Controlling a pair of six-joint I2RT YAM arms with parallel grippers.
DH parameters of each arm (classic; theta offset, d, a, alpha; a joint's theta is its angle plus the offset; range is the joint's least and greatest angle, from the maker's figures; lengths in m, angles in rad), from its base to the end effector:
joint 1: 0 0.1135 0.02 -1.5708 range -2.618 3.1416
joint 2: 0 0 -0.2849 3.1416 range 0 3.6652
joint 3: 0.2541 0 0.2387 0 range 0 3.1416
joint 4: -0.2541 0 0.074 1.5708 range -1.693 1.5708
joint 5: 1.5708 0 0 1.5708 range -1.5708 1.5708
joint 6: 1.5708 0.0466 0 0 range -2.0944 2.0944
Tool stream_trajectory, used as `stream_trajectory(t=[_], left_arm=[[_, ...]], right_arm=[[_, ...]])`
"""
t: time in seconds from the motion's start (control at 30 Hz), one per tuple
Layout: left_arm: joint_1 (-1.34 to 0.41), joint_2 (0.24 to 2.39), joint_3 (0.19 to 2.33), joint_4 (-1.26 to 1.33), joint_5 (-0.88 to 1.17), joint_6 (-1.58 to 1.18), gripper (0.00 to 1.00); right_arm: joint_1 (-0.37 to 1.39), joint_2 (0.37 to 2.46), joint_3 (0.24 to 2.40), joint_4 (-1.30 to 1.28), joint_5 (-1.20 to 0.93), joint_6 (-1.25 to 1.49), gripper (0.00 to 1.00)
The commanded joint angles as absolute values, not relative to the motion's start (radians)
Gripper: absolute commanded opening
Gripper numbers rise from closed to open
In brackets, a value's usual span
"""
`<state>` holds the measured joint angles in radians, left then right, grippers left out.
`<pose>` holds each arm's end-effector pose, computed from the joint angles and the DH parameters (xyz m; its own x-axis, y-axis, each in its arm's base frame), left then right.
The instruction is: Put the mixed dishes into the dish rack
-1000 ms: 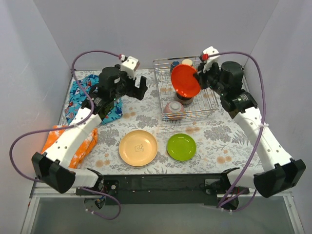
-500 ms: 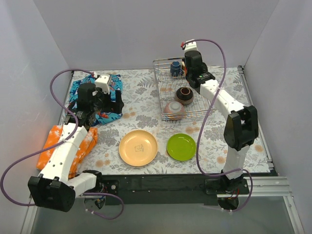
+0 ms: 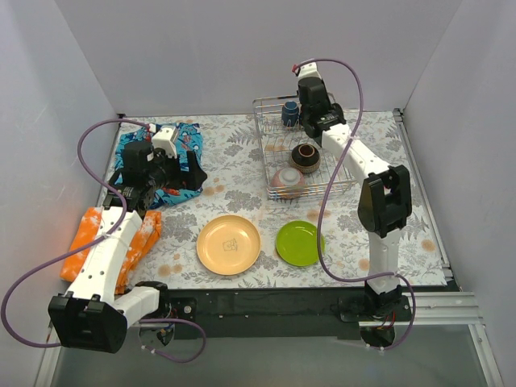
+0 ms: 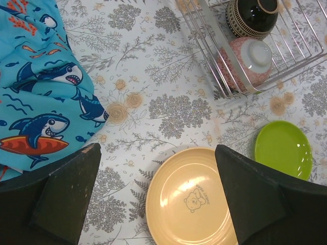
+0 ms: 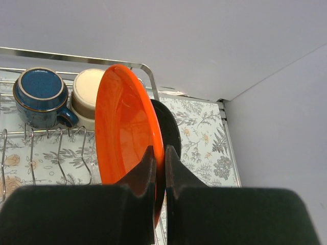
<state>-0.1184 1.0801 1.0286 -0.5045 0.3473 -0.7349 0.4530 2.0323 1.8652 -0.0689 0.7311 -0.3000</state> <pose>0.2162 -0.0417 0.3506 -0.6558 -0.5569 -0.5097 -0.0560 0.7092 -0.7028 0.4545 0.1866 0.3639 -0.2771 -0.3795 -0.8827 0.1843 0.8806 -0.4365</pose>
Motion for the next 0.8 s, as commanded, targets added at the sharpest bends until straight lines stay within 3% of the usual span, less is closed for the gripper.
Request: stream_trajectory(t=[0.0,0.4,0.43,0.47,0.53,0.67,0.77], left_arm=[[-0.114,1.065,1.020,-0.506,0.376,-0.746,0.95],[-0.109,1.081,1.006,-0.491,0.417,-0.767,0.95],[-0.109,1.086,1.008,-0.488,0.432,-0.769,0.95],[-0.109,1.097,1.008,-0.485,0.442,-0.772,0.95],[-0.110,1.114,1.008,-0.476,0.486,-0.776,0.95],[-0.129,1.138,0.982,-0.417,0.621,-0.770,0.95],[-0.176,1.170,0.944,-0.371,0.737,-0.715,0.90]], right_arm=[[0.457,2.091,1.927,-0.011,0.765,-0.311,0.01],[0.457,2.129,1.879,-0.023,0.793,-0.314,0.01],[0.457,2.125,1.879,-0.032,0.782,-0.311,0.06],[0.456,2.118,1.875,-0.041,0.775,-0.308,0.23],[0.457,2.080,1.864,-0.087,0.720,-0.282,0.45],[0.457,1.994,1.859,-0.213,0.600,-0.192,0.60],[0.457,1.869,1.809,-0.305,0.471,-0.157,0.63]])
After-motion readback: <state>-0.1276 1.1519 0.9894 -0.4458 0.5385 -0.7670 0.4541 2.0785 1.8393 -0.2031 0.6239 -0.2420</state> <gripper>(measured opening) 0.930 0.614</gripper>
